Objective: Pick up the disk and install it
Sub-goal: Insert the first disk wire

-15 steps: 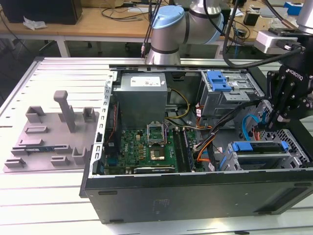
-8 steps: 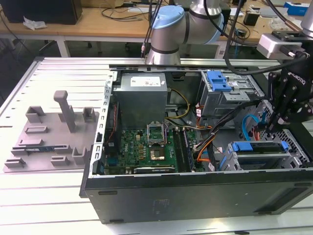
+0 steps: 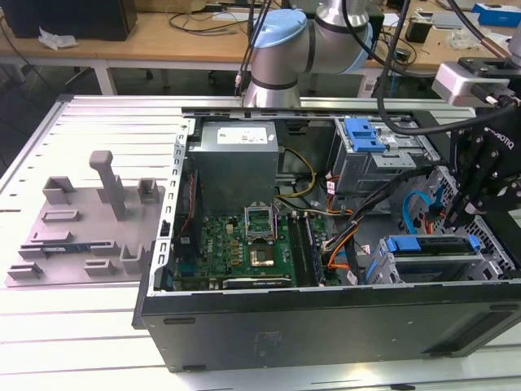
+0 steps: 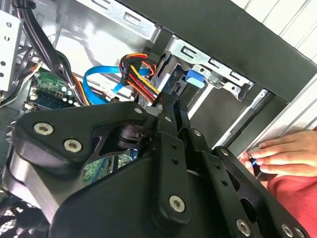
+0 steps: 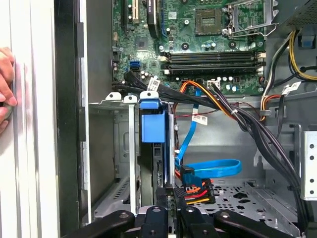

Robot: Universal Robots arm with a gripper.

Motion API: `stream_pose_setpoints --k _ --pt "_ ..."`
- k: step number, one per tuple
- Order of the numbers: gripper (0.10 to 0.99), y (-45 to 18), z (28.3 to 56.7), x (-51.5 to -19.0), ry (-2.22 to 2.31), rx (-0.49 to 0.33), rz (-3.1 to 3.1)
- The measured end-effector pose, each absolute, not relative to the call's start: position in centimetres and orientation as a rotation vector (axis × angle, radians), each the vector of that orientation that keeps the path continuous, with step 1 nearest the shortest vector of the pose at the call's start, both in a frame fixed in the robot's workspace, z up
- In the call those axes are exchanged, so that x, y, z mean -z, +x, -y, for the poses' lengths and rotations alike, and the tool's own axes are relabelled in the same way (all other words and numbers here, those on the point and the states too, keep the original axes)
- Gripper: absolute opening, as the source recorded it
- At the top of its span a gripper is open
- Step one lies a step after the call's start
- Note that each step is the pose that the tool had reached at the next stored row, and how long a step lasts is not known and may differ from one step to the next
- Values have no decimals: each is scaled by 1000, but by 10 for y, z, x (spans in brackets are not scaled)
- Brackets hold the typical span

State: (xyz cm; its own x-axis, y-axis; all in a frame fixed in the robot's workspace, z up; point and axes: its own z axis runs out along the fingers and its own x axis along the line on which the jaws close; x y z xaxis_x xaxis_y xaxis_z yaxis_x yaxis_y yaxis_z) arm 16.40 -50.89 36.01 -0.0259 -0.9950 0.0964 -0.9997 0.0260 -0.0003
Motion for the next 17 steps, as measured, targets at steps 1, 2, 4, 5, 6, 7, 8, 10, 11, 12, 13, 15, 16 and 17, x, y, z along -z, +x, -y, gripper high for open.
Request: stream_pose_setpoints --k 1,2,4,5,6,7,8,10,11,12,13,15,16,17 --pt "165 164 509 -360 2143 -103 2200" --pt "165 164 509 -360 2143 -103 2200" --pt "165 164 509 -360 2143 -103 2201" --pt "165 164 509 -360 2144 -99 2203" --pt "165 164 509 -360 2145 -94 2206" --pt "165 164 509 -360 2146 -88 2211" --pt "165 164 509 -360 2145 -82 2217" --pt "165 164 510 -360 2145 -75 2223" --pt "165 164 510 -359 2146 -74 2223" --pt "165 164 510 -359 2146 -74 2224" --pt "165 164 511 -359 2146 -74 2223" --pt "165 164 512 -359 2147 -72 2224" --pt "165 164 513 -358 2148 -71 2225" --pt "165 164 514 -358 2149 -69 2225"
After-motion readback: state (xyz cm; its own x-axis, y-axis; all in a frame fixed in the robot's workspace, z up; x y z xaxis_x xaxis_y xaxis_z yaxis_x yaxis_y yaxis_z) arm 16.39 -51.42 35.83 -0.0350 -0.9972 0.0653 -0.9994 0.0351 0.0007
